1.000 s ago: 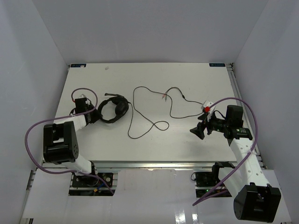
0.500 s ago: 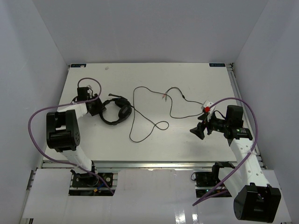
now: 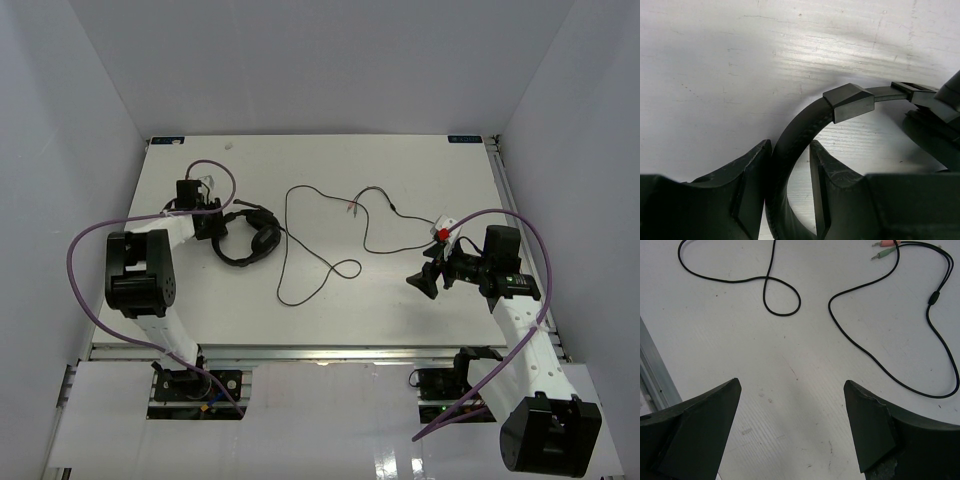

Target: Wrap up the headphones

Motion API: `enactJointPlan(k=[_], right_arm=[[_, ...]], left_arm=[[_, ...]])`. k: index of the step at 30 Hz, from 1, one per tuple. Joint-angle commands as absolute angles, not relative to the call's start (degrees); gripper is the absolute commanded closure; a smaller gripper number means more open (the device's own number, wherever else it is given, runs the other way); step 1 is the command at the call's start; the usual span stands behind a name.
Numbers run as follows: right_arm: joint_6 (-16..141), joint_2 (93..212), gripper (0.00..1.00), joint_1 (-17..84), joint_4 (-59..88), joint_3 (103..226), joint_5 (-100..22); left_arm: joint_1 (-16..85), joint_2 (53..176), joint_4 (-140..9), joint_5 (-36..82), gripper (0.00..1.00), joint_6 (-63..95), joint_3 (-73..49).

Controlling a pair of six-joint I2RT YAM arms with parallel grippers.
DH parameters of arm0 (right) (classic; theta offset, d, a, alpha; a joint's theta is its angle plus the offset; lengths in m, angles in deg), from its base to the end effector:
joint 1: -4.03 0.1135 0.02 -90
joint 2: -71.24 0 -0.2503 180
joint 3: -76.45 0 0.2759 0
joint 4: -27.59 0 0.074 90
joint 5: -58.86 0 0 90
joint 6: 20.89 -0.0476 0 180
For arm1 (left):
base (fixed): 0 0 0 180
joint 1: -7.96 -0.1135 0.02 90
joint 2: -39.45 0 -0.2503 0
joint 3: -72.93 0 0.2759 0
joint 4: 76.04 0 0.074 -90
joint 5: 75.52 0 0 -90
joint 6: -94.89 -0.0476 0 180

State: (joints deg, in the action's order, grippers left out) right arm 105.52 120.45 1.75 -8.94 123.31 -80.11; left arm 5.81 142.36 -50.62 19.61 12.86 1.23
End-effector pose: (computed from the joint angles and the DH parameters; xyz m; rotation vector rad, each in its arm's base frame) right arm 0.2153 0.0274 0.2256 -0.9985 1.7756 0.5399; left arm 0.3786 0.0100 0.1131 -0.1916 2.5533 -0.1535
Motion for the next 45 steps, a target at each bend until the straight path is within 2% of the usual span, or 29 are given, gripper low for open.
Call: enactJointPlan(k=[1,5,10,13,17,21,24,25,29,33,35,37,40,45], right_arm=[[105.4,120.1,0.1,1.7,-9.2,125.2,-81.7],[105.4,120.1,0.1,1.7,-9.2,125.2,-81.3],[105.4,120.3,0.1,1.7,-9.2,125.3,-81.7],[105.3,120.5,0.1,1.7,-9.3,125.3,-81.9],[105.3,120.2,0.1,1.7,-9.3,125.2,-81.6],[105.3,120.1,0.1,1.7,-9.3,125.2,-81.5],[105.3,120.3,0.1,1.7,-9.3,125.1,-81.4],[105.3,120.3,0.1,1.6,-9.3,125.1,-81.4],[106.9,120.7,0.1,1.6,-10.4,125.1,-83.6],[116.1,122.9,0.1,2.1,-15.9,126.5,-95.5],[108.5,124.1,0.1,4.0,-9.4,127.6,-95.9],[94.1,125.8,0.1,10.5,0.9,129.4,-87.6],[81.2,128.6,0.1,20.1,9.9,133.5,-74.6],[66.1,135.6,0.1,27.4,23.6,137.9,-73.1]], left_arm=[[9.0,147.9,-38.6,12.6,0.53,11.0,6.3],[9.1,147.1,-38.4,12.6,0.55,11.8,6.5],[9.0,143.0,-38.3,13.5,0.46,13.7,8.9],[9.0,141.6,-37.8,14.4,0.47,15.4,9.1],[9.0,142.0,-37.7,16.7,0.63,16.1,9.3],[9.0,142.7,-38.0,16.4,0.86,16.2,8.7],[9.0,142.1,-37.8,16.9,0.97,16.2,7.3],[9.0,141.6,-37.9,17.4,1.0,16.3,7.1],[10.0,135.0,-38.1,21.4,1.0,18.3,5.5],[15.0,126.1,-38.2,23.1,1.0,20.6,3.9],[19.0,121.4,-37.5,23.1,1.0,23.2,3.1],[21.8,117.9,-36.7,22.3,1.0,25.9,1.8],[23.4,113.5,-35.3,21.8,1.0,29.0,-0.5],[23.6,109.1,-31.6,21.1,1.0,30.8,-6.8]])
